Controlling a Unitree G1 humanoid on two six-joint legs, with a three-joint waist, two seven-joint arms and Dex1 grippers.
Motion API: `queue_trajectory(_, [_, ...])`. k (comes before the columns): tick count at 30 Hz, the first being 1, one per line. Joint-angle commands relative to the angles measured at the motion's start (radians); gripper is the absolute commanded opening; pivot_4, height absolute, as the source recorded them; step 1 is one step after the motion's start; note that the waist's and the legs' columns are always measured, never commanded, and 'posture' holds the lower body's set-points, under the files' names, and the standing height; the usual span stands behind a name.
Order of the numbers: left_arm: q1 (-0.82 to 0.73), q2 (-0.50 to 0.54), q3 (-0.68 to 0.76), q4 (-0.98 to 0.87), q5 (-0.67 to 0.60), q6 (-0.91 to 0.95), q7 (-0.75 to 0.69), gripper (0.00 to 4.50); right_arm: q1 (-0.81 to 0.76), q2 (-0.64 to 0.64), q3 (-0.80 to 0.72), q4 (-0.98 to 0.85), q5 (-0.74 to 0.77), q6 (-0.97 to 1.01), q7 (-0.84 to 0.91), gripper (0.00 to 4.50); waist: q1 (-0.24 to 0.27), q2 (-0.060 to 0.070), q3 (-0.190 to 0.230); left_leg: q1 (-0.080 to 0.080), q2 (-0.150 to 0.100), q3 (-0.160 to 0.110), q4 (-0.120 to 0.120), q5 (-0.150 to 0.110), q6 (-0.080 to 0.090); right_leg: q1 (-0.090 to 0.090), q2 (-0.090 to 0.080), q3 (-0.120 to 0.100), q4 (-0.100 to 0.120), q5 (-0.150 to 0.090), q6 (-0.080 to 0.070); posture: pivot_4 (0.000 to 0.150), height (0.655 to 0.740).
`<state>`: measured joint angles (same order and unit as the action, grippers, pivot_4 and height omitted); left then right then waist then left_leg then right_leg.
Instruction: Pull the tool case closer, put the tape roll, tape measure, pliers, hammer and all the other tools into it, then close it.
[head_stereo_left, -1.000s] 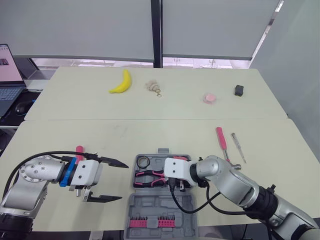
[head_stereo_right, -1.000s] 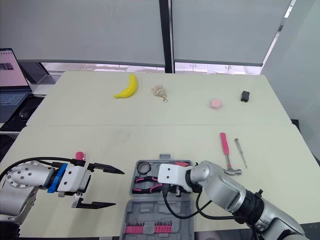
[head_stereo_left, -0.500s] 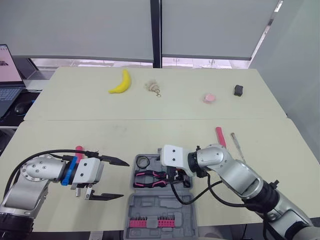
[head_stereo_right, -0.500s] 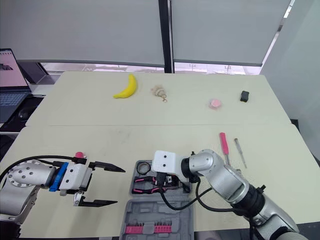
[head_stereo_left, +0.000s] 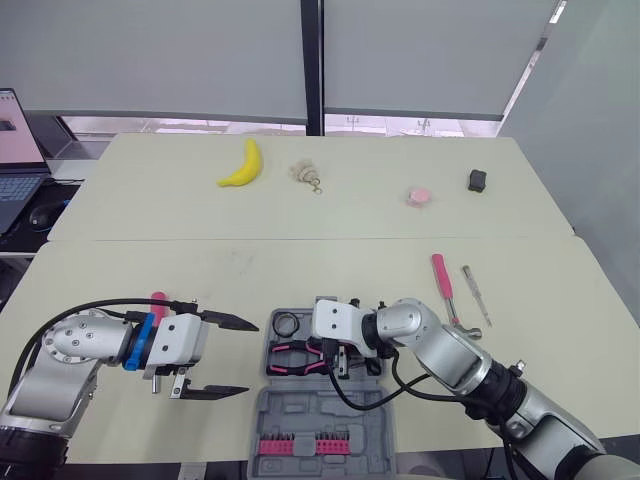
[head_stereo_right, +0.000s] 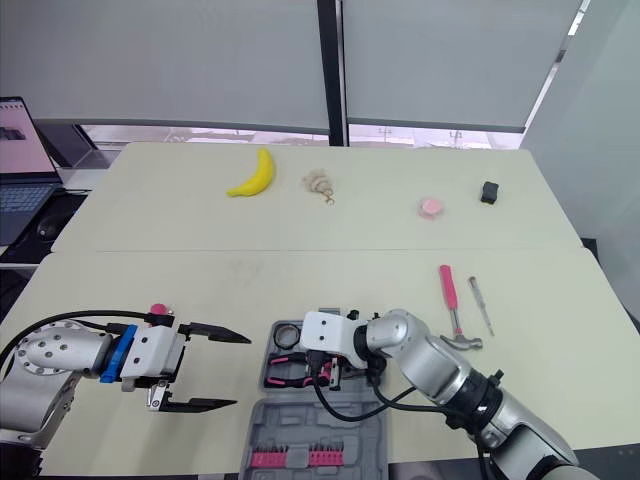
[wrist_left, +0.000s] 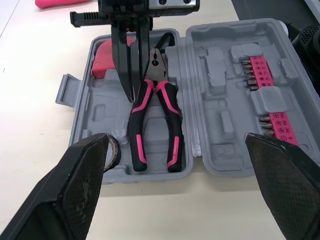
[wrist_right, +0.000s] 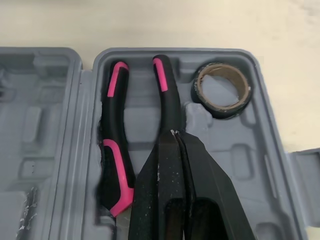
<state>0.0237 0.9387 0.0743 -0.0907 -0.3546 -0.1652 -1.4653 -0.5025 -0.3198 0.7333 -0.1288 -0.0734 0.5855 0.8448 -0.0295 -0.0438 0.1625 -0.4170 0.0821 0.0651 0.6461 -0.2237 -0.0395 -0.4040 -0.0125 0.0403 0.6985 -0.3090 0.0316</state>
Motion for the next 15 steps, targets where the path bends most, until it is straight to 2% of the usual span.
queue_trajectory(1, [0.005, -0.007, 0.012, -0.024, -0.024, -0.011, 0.011, 4.5, -0.003, 0.004, 0.024, 0.034, -0.033, -0.024, 0.004, 0.03, 0.0, 0.0, 0.0, 0.0, 0.0, 0.0, 0.0, 0.0, 0.0, 0.0, 0.0, 0.0, 0.0, 0.0, 0.0, 0.15, 0.74])
queue_trajectory(10, [0.008, -0.013, 0.019, -0.023, -0.031, -0.019, 0.018, 4.5, 0.022, 0.016, 0.067, 0.14, -0.079, 0.033, 0.018, 0.03, -0.001, 0.0, -0.005, 0.001, 0.0, 0.0, 0.0, 0.0, 0.0, 0.001, 0.0, 0.0, 0.0, 0.0, 0.0, 0.15, 0.74])
queue_trajectory(15, [0.012, -0.016, 0.028, -0.024, -0.045, -0.008, 0.032, 4.5, 0.029, 0.042, 0.025, 0.118, -0.061, -0.106, 0.0, 0.03, -0.002, -0.001, -0.011, 0.002, 0.0, 0.0, 0.0, 0.0, 0.0, 0.001, 0.0, 0.0, 0.0, 0.0, 0.0, 0.15, 0.74])
